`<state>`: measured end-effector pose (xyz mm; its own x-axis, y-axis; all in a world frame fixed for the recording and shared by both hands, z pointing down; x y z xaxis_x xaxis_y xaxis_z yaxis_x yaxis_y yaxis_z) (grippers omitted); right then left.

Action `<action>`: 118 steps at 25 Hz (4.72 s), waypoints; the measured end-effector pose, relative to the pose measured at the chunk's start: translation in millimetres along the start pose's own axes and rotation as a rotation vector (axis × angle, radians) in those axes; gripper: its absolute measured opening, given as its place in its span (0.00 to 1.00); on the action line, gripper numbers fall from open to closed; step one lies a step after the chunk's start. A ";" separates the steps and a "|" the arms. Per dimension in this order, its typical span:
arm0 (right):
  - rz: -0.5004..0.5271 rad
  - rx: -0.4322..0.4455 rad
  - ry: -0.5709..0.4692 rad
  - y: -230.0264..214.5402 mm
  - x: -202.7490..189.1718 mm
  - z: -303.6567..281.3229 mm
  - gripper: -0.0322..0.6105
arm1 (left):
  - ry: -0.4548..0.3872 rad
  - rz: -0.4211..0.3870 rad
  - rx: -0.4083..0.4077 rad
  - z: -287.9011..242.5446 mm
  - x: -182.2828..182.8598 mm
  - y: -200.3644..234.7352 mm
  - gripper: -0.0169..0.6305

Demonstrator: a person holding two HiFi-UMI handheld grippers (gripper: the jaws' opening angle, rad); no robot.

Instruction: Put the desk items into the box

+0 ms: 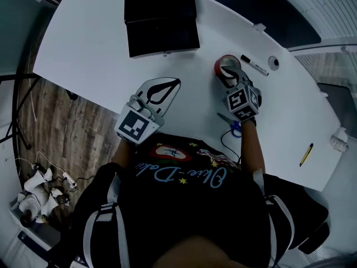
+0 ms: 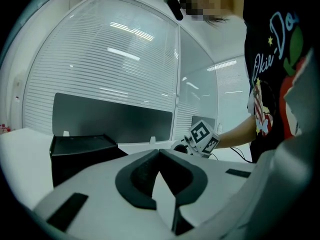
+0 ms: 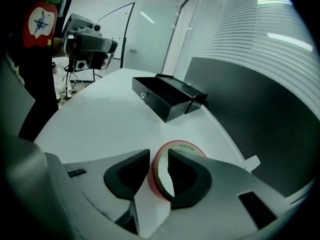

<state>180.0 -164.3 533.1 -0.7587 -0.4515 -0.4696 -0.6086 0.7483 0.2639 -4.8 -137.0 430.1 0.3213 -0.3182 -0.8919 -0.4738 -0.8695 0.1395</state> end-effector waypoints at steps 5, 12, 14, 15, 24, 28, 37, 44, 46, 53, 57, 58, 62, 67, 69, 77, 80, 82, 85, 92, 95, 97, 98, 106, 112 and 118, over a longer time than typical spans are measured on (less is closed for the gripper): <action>0.058 -0.016 0.071 0.8 -3.5 -5.6 0.21 | -0.010 0.014 0.018 4.8 -1.9 1.4 0.02; 0.046 -0.004 0.085 3.1 -2.6 -7.9 0.18 | -0.006 0.013 0.047 15.2 -5.4 1.4 0.02; 0.036 -0.005 0.079 5.2 -3.3 -5.2 0.16 | -0.006 0.011 0.051 17.5 -5.1 1.5 0.02; 0.031 -0.008 0.074 6.3 -3.1 -3.1 0.15 | -0.008 0.009 0.053 18.7 -4.8 1.6 0.02; -0.086 -0.056 -0.052 7.2 16.2 22.6 0.12 | -0.027 0.010 0.070 33.5 -6.7 5.4 0.02; -0.144 -0.062 -0.118 12.1 25.1 36.3 0.12 | -0.039 0.006 0.087 41.6 -7.7 6.5 0.02; -0.209 -0.089 -0.201 26.8 45.3 57.0 0.12 | -0.045 0.009 0.106 65.6 -16.0 10.2 0.02; -0.244 -0.126 -0.232 42.4 53.9 75.7 0.12 | -0.056 0.012 0.104 85.0 -21.0 10.6 0.02; -0.252 -0.140 -0.239 48.0 56.2 80.2 0.12 | -0.060 0.012 0.099 90.7 -23.4 11.4 0.02; -0.273 -0.193 -0.244 70.0 63.9 97.9 0.12 | -0.067 -0.020 0.063 107.4 -31.3 10.1 0.02; -0.276 -0.215 -0.246 81.1 64.4 106.1 0.12 | -0.077 -0.043 0.035 115.8 -32.7 4.8 0.02; -0.273 -0.219 -0.251 83.0 63.7 108.7 0.12 | -0.086 -0.048 0.040 117.6 -31.9 3.8 0.02; -0.263 -0.215 -0.273 89.7 54.8 120.1 0.12 | -0.126 -0.019 0.074 122.2 -30.7 -2.8 0.02; -0.229 -0.183 -0.259 91.3 44.6 130.3 0.12 | -0.124 -0.007 0.126 121.4 -24.2 -14.1 0.02; -0.241 -0.172 -0.285 92.3 42.2 134.7 0.12 | -0.123 -0.005 0.118 119.5 -22.2 -23.5 0.02; -0.154 -0.107 -0.311 102.4 42.8 126.7 0.12 | -0.082 0.003 0.221 139.3 -41.1 -46.4 0.02; -0.133 -0.082 -0.349 103.4 49.4 123.6 0.12 | -0.053 -0.004 0.285 149.5 -47.2 -51.5 0.02; -0.137 -0.061 -0.376 104.2 53.2 118.6 0.12 | -0.050 0.002 0.318 155.4 -49.7 -55.5 0.02; -0.116 -0.033 -0.392 106.8 59.6 111.9 0.12 | -0.060 0.030 0.357 164.1 -55.2 -60.3 0.02; -0.059 -0.021 -0.417 108.4 81.2 108.8 0.12 | -0.089 0.059 0.381 167.2 -58.5 -48.2 0.02; -0.065 -0.026 -0.441 102.6 94.4 103.2 0.12 | -0.117 0.047 0.348 157.2 -50.9 -31.7 0.02; -0.073 -0.029 -0.442 96.0 104.1 96.1 0.12 | -0.127 0.032 0.324 150.5 -45.5 -17.0 0.02; -0.081 -0.030 -0.437 92.1 110.0 92.2 0.12 | -0.129 0.025 0.314 147.9 -43.0 -8.2 0.02; -0.091 -0.009 -0.424 68.6 163.4 60.5 0.12 | -0.146 0.079 0.267 138.8 -27.1 68.7 0.02; -0.078 0.000 -0.409 60.3 195.8 32.6 0.12 | -0.124 0.089 0.224 134.7 -29.7 105.6 0.02; -0.083 0.019 -0.366 56.8 219.5 7.8 0.12 | -0.095 0.063 0.200 137.0 -28.6 133.9 0.02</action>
<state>-19.2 -217.1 438.4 -0.5713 -0.3098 -0.7600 -0.6579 0.7266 0.1983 -189.8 -192.6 415.3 0.2115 -0.3238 -0.9222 -0.6466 -0.7539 0.1164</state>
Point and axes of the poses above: the fingertips, and each gripper's own axes: z backward along the fingers, y to its left, x out of its top, the point moved 4 cm from there along z, backward along the fingers, and after that the axes turned 12 degrees about y, right-handed, at the moved point
